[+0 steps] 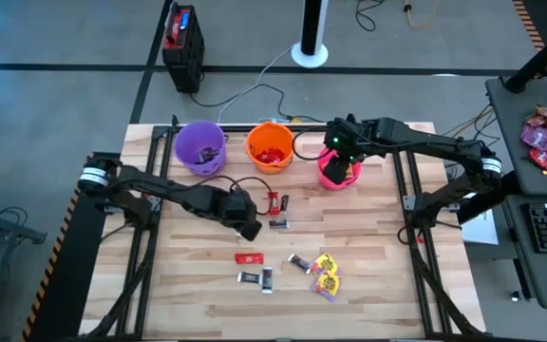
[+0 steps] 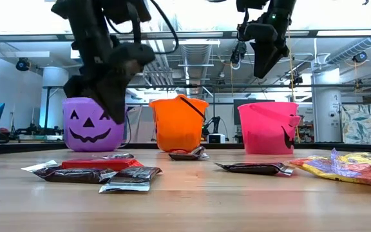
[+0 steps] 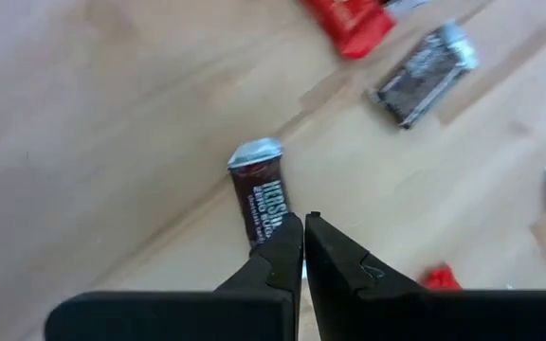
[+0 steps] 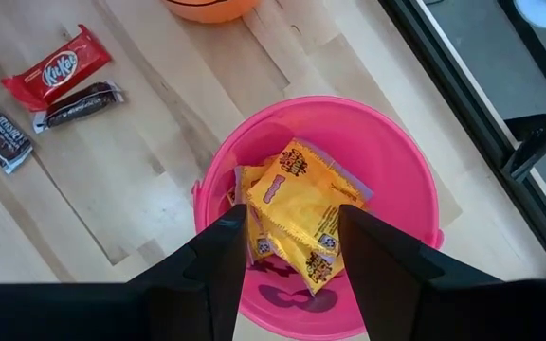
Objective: Sort candy by brand, put in halloween buckets
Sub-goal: Put the black candy into the purple bucket, then put the black candy into the violet bucket
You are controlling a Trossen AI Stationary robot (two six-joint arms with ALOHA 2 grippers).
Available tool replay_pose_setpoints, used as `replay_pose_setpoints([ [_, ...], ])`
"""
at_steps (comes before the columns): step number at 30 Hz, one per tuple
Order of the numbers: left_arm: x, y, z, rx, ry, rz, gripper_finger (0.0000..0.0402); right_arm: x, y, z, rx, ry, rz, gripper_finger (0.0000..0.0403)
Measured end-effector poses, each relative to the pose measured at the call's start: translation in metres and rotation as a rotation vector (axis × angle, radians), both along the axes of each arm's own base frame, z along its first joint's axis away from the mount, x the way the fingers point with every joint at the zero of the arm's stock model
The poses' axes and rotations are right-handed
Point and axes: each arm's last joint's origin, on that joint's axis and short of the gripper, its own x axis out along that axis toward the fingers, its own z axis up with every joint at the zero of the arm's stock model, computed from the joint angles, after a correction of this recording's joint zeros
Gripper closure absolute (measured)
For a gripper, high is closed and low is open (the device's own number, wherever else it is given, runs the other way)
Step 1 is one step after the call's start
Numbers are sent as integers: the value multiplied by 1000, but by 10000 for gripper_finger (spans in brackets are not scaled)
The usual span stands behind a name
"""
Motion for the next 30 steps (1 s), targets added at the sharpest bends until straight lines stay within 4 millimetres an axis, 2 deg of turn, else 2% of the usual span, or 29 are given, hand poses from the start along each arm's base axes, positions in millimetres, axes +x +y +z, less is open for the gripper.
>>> replay_pose_setpoints([
  [7, -6, 0, 19, 74, -48, -192, 401, 0, 0, 0, 7, -3, -13, 243],
  [10, -8, 0, 17, 96, -35, -245, 401, 0, 0, 0, 17, -10, -24, 243],
  [12, -8, 0, 11, 88, -22, -225, 401, 0, 1, 0, 30, -16, -20, 243],
  [15, -6, 1, 4, 33, -12, -78, 399, 0, 1, 0, 35, -22, -30, 243],
  [18, 3, -2, 3, 1, -95, -19, 382, 0, 1, 0, 35, -23, -32, 243],
  [20, 7, -6, 5, 59, -141, -75, 363, 1, 1, 0, 34, -27, -32, 243],
  [23, 4, -22, 3, 317, -155, -280, 335, 0, 1, -1, 35, -24, -33, 243],
  [25, -6, -32, -4, 393, -148, -295, 322, 0, 1, -2, 36, -21, -32, 243],
  [28, -26, -47, -29, 325, -168, -253, 313, 0, 1, -2, 39, -22, -34, 243],
  [30, -36, -60, -41, 323, -254, -223, 313, 1, 1, -3, 41, -27, -42, 243],
])
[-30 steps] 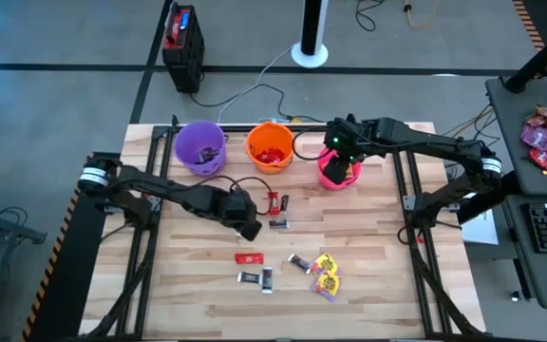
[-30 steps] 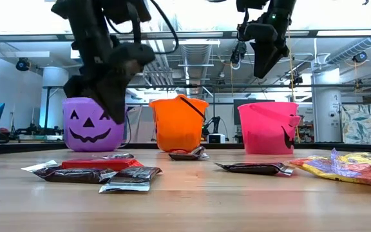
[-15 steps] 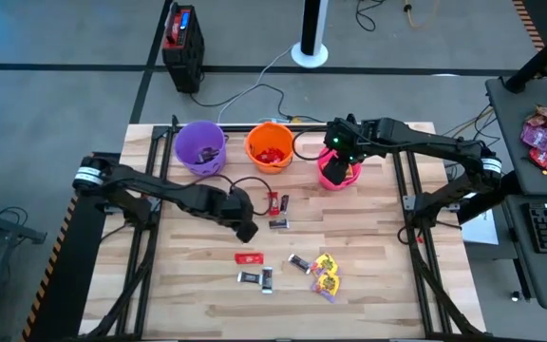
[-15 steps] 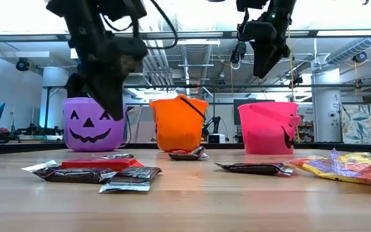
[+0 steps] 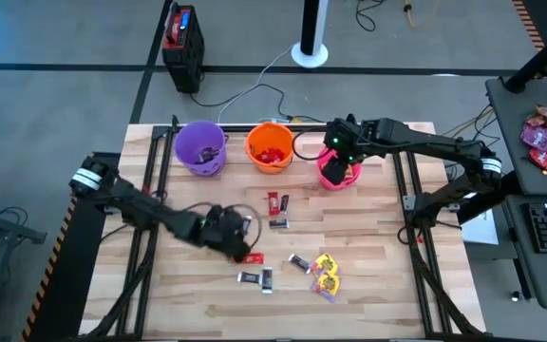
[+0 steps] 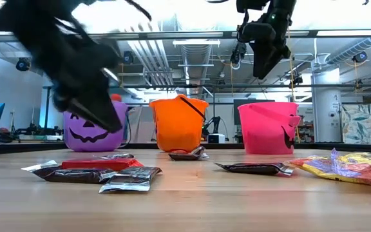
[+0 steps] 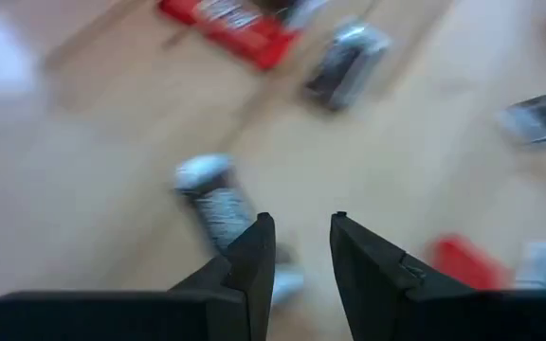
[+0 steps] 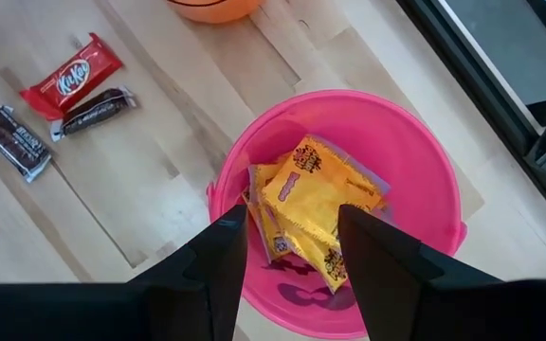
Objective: Sort candy by brand, put in halloween buckets
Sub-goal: Put the black candy into the violet bucket
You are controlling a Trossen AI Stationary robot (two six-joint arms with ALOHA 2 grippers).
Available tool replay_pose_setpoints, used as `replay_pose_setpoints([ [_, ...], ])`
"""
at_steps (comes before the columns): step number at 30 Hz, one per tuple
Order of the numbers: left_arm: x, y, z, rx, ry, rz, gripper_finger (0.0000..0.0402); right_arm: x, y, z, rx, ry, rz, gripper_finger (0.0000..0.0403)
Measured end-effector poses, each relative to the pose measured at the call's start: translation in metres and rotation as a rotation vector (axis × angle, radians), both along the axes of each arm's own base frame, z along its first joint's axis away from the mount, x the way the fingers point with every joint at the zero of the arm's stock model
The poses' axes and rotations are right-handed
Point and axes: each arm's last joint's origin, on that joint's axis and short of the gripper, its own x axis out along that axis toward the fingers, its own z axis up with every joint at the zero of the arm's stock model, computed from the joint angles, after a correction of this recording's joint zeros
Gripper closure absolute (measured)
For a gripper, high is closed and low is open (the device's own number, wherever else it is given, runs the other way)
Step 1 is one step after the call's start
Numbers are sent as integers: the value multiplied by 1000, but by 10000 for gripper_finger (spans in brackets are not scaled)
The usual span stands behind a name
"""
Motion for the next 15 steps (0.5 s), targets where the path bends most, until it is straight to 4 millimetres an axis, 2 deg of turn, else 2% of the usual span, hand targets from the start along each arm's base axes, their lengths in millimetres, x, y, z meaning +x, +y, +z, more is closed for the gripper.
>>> replay_pose_setpoints([
  [3, -5, -11, -3, 78, -177, 35, 316, 1, 0, -1, -4, -14, 0, 243],
  [6, -9, -9, -5, 304, -209, 45, 318, 1, 0, -3, -2, -7, 0, 243],
  [8, -10, -7, -5, 384, -218, 81, 317, 1, 0, -5, 0, 0, 0, 243],
  [9, -10, -6, -4, 383, -239, 117, 316, 0, 0, -6, 1, 4, 1, 243],
  [12, -10, -3, -3, 222, -352, 271, 316, 0, 0, -9, 5, 14, 1, 243],
  [15, -25, -7, -19, 193, -356, 273, 326, -1, 0, -11, 10, 20, -6, 243],
])
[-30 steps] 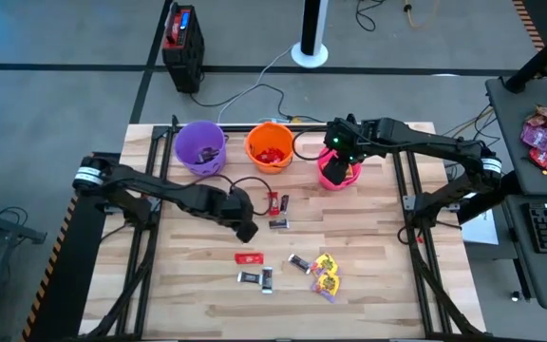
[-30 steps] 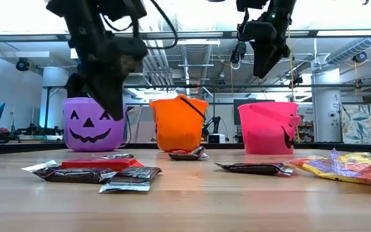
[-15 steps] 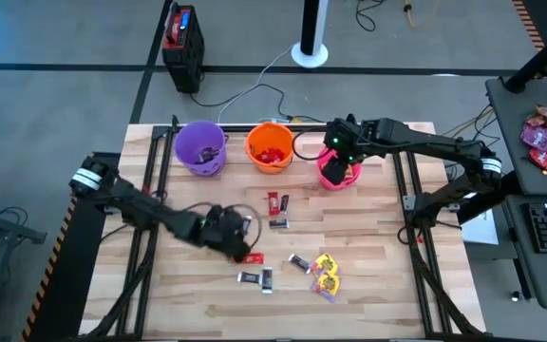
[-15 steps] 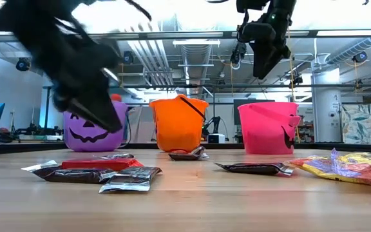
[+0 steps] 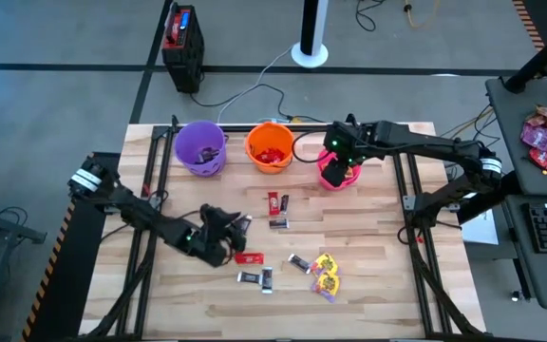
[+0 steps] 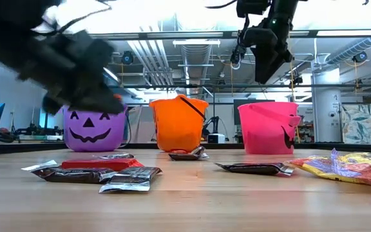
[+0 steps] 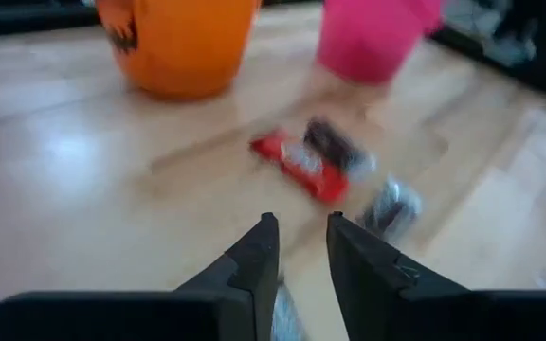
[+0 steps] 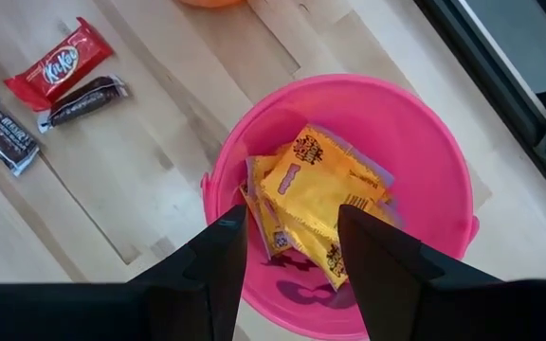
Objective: Sort candy by brand, put in halloween buckets
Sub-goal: Put the black candy into the violet bucket
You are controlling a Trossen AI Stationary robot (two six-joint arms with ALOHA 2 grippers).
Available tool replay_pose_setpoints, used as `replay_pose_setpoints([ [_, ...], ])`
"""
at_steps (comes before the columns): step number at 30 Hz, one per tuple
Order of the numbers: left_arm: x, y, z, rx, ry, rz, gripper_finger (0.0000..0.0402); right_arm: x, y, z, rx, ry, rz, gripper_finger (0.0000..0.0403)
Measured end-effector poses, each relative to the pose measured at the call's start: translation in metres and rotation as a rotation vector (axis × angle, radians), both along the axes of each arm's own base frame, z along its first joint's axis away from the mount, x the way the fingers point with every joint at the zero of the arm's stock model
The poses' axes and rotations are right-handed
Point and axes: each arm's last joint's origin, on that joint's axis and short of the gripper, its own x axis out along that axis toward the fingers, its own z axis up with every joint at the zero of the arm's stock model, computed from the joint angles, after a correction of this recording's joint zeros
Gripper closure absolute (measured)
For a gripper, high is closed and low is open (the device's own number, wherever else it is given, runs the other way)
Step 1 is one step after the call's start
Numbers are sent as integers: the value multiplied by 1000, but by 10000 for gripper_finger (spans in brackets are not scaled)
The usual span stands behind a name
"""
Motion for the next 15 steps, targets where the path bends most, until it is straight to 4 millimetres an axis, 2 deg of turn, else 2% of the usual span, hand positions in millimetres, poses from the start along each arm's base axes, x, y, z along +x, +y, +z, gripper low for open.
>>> replay_pose_setpoints([
  [3, -9, -5, -3, 35, 13, -42, 353, 0, 0, -1, 1, 1, -3, 243],
  [8, -5, -6, 2, 86, 76, -119, 384, 0, 0, -1, 1, 0, -5, 243],
  [11, -3, -6, -4, 67, 111, -141, 379, 1, -1, 0, -5, -16, -9, 243],
  [15, -3, -5, -12, 51, 113, -109, 350, 2, -1, 0, -5, -28, -16, 243],
])
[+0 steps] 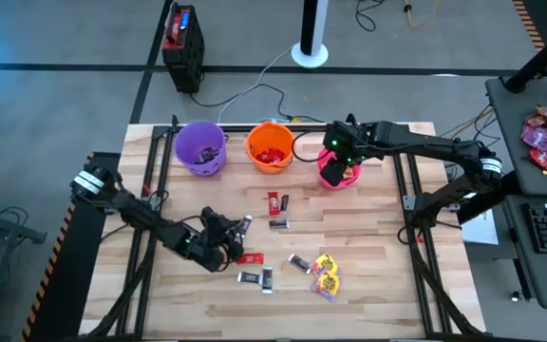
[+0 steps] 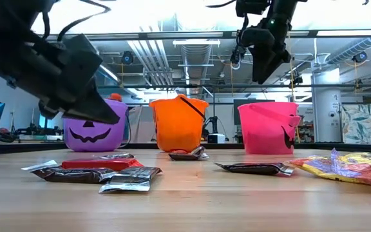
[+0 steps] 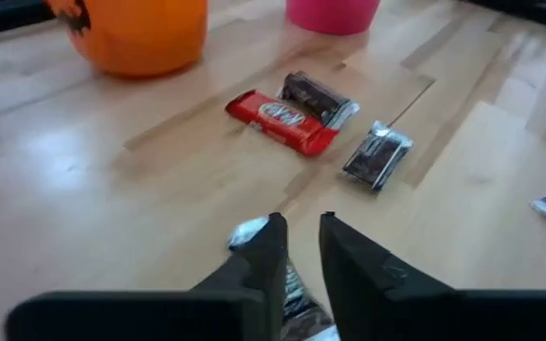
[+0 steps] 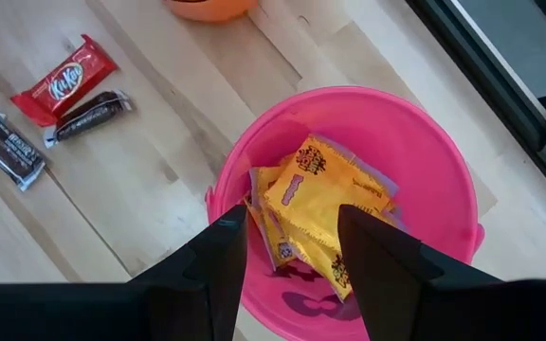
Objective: Sort candy by brand, put in halloween buckets
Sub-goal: Put the black candy into the violet bucket
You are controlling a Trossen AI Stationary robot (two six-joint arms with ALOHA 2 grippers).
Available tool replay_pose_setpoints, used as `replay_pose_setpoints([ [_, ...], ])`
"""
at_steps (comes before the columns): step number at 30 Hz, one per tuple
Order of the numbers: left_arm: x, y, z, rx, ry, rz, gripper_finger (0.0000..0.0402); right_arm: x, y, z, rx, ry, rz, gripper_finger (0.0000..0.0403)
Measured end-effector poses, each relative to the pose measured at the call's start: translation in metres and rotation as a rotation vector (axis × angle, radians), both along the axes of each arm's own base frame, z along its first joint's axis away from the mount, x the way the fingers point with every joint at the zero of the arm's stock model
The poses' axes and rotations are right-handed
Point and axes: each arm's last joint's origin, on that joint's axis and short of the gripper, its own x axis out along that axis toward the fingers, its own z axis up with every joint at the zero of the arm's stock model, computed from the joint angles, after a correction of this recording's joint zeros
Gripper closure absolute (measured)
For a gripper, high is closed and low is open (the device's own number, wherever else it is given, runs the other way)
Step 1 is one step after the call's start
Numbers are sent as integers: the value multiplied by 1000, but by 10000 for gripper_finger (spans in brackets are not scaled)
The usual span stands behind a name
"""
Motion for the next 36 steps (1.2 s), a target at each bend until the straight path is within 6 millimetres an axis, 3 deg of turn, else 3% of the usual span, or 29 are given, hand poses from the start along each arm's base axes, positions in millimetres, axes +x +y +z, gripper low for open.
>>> replay_pose_setpoints([
  [9, 4, 1, -19, -29, 9, 55, 243, 1, 0, 1, -1, -17, -7, 243],
  [14, 5, 1, -30, -61, 5, 97, 209, 1, 0, 1, -2, -19, -8, 243],
  [21, 4, 1, -36, -71, -3, 108, 210, 2, -1, 1, -5, -29, -14, 243],
  [26, 6, 1, -35, 16, 62, 41, 221, 3, -1, 1, -11, -41, -11, 243],
  [30, 7, 5, -46, 29, 144, 8, 229, 3, -1, 1, -13, -38, -5, 243],
  [36, 10, 5, -59, -2, 99, 61, 235, 3, -1, 1, -13, -37, -3, 243],
])
